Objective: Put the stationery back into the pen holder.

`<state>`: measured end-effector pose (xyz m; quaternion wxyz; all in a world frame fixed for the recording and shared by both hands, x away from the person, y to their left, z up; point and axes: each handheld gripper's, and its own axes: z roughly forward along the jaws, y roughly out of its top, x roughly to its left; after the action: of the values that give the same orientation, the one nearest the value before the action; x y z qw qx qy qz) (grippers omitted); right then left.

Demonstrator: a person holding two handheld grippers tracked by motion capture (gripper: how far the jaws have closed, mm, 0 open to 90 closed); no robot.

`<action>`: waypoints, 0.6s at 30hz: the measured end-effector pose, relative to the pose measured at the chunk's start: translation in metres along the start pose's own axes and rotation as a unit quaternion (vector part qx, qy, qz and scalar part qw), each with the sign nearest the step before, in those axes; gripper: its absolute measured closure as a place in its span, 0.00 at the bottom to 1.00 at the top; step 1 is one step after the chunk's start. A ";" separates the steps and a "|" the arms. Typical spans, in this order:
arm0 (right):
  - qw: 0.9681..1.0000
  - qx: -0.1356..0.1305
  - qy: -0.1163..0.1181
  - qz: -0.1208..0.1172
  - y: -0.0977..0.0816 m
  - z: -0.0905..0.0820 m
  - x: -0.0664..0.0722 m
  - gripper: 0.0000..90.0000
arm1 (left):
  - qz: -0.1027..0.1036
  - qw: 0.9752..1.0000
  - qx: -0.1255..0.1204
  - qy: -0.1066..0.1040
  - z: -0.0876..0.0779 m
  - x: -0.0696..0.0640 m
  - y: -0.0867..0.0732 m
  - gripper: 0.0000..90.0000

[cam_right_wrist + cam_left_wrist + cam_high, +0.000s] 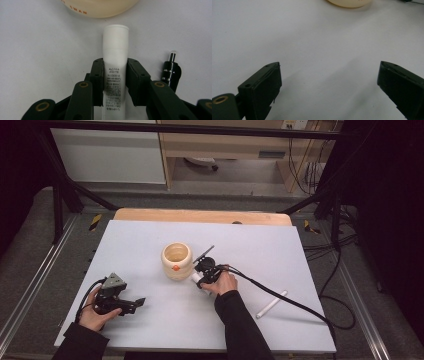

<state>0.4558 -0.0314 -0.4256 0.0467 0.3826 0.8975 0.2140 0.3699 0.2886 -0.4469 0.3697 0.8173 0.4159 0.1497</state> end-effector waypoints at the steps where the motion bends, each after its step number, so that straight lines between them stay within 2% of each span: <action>1: 1.000 0.001 0.001 0.002 0.000 0.000 0.000 0.76 | -0.001 1.000 0.000 0.000 0.000 0.000 0.000 0.06; 5: 1.000 0.010 0.002 0.007 0.001 -0.001 0.001 0.76 | 0.000 1.000 0.000 0.000 0.001 0.000 0.000 0.06; 8: 1.000 0.017 0.000 0.001 0.003 -0.001 0.002 0.77 | 0.000 1.000 0.000 0.000 0.000 0.000 0.000 0.06; 13: 1.000 0.023 0.006 0.005 0.004 -0.001 0.002 0.77 | 0.001 1.000 0.000 0.000 0.000 0.000 0.000 0.06; 18: 1.000 0.024 0.008 0.000 0.003 -0.002 0.002 0.77 | 0.001 1.000 0.000 0.000 0.000 0.000 0.000 0.06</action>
<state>0.4561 -0.0293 -0.4220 0.0308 0.3822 0.9026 0.1958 0.3699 0.2881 -0.4469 0.3696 0.8177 0.4151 0.1499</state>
